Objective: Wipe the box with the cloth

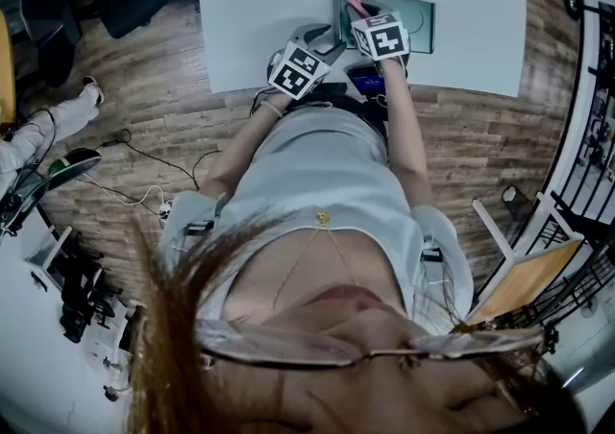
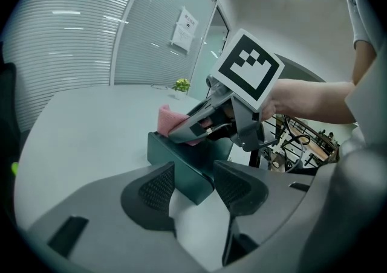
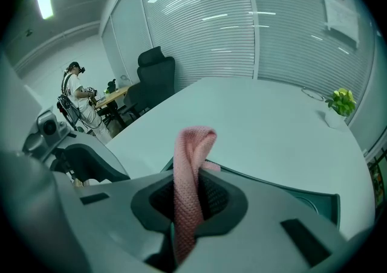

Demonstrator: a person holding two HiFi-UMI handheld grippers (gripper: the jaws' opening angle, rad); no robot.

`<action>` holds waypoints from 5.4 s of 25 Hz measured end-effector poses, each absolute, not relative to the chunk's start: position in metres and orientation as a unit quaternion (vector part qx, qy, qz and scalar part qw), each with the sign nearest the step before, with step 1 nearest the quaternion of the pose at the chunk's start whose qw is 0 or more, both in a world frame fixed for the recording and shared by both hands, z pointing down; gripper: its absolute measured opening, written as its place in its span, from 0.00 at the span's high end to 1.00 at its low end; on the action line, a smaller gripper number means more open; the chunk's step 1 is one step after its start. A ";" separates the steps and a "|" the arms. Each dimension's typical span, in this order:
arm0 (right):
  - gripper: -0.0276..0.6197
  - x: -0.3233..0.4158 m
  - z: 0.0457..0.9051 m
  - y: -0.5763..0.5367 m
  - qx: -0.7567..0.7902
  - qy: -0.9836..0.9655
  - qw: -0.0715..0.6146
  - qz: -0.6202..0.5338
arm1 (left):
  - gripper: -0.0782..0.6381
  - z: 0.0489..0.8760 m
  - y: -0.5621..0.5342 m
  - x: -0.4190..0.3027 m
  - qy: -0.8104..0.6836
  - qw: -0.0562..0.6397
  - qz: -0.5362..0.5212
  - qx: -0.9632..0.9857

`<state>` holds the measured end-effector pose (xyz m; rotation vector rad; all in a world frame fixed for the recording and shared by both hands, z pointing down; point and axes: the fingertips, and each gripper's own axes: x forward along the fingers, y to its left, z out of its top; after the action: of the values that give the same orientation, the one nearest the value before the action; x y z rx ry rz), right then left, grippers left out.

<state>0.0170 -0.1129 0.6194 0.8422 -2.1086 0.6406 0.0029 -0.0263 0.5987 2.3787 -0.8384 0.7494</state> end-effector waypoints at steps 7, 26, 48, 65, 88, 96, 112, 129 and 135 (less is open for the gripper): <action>0.90 0.008 0.619 -0.106 0.320 -0.833 0.370 0.256 | 0.61 0.601 -0.026 0.003 -0.306 0.254 0.277 0.875; 0.90 0.083 0.588 -0.119 0.425 -0.818 0.319 0.220 | 0.59 0.613 -0.023 0.008 -0.294 0.258 0.294 0.872; 0.90 0.193 0.624 -0.103 0.510 -0.715 0.415 0.237 | 0.59 0.615 -0.024 0.013 -0.294 0.254 0.298 0.872; 0.90 0.154 0.628 -0.103 0.472 -0.745 0.396 0.255 | 0.59 0.619 -0.021 0.007 -0.295 0.261 0.302 0.868; 0.90 0.100 0.624 -0.093 0.419 -0.785 0.349 0.292 | 0.59 0.618 -0.016 0.004 -0.288 0.263 0.302 0.870; 0.90 0.086 0.624 -0.092 0.401 -0.793 0.353 0.293 | 0.59 0.619 -0.014 0.005 -0.285 0.263 0.305 0.870; 0.90 0.044 0.624 -0.079 0.361 -0.809 0.356 0.298 | 0.59 0.619 -0.010 0.003 -0.281 0.267 0.302 0.871; 0.90 0.006 0.620 -0.063 0.334 -0.830 0.341 0.288 | 0.59 0.622 -0.005 0.003 -0.275 0.266 0.306 0.872; 0.90 0.006 0.621 -0.063 0.331 -0.835 0.339 0.279 | 0.59 0.623 -0.010 0.007 -0.278 0.256 0.298 0.877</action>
<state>0.0056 -0.0634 0.6205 0.8612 -2.1752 0.7256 0.0068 -0.0105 0.6229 2.3786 -0.7537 0.8089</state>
